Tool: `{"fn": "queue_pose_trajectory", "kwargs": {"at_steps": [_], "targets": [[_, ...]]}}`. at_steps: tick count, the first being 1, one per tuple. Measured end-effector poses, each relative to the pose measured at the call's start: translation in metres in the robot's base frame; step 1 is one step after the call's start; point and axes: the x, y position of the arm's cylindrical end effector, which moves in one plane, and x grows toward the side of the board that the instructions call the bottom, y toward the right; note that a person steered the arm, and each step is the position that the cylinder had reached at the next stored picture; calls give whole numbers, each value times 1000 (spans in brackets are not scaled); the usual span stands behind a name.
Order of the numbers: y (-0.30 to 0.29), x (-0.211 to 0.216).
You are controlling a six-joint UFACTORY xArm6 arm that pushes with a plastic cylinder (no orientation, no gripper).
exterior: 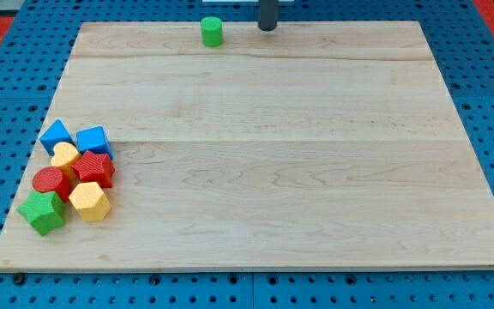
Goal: Move the green circle into the blue blocks
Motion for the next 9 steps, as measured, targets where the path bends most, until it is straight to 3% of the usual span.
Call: {"fn": "queue_pose_trajectory", "kwargs": {"at_steps": [1,3,4,5,7,8,9], "targets": [[-79,41],[6,19],[-45,-3],[-131,9],[-176,111],[-167,68],[-175,51]]}}
